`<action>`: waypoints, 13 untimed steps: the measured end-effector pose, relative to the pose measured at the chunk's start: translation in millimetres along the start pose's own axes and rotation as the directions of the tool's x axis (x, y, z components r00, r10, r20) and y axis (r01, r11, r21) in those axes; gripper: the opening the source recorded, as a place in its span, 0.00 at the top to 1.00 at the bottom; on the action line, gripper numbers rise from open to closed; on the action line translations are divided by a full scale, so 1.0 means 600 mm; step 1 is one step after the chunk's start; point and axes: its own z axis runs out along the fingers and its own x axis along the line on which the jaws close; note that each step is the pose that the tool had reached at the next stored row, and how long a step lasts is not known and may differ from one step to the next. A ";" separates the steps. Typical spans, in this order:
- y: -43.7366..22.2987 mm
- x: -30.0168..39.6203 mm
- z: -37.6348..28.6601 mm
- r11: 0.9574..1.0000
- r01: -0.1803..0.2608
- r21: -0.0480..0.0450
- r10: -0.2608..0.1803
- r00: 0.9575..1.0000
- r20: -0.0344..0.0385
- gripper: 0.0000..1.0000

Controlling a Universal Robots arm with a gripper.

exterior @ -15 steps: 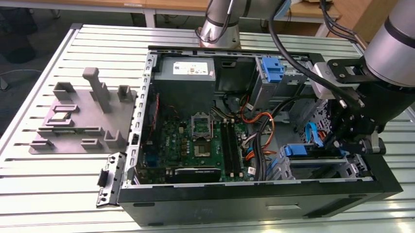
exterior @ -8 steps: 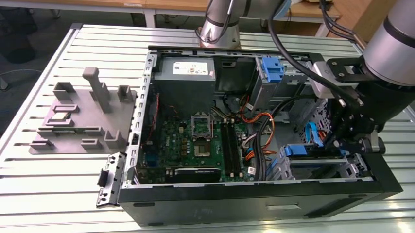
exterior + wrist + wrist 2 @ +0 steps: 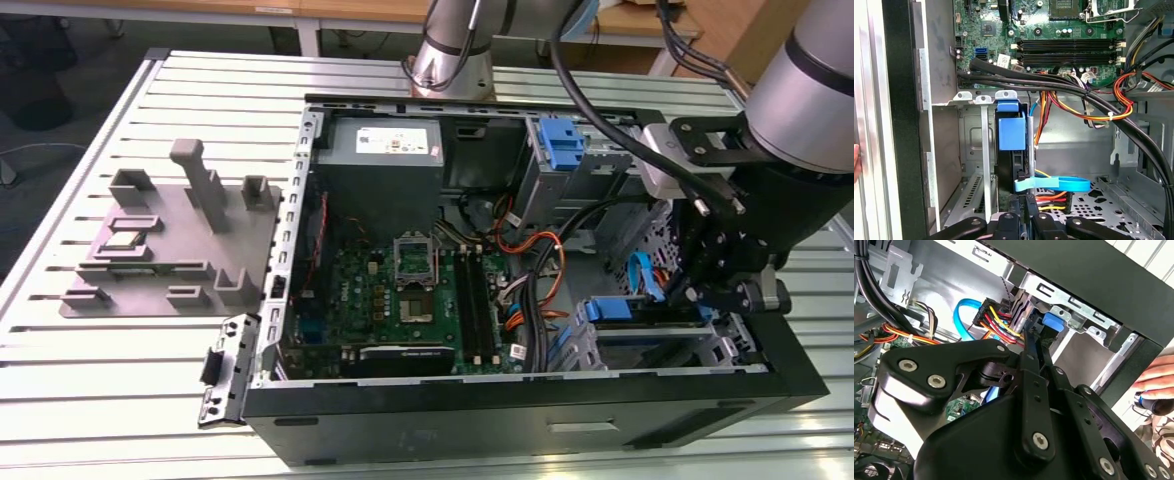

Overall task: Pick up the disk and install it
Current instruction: 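Insert the second disk wire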

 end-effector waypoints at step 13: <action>-0.001 0.000 -0.002 1.000 0.001 0.000 -0.001 1.000 -0.009 0.84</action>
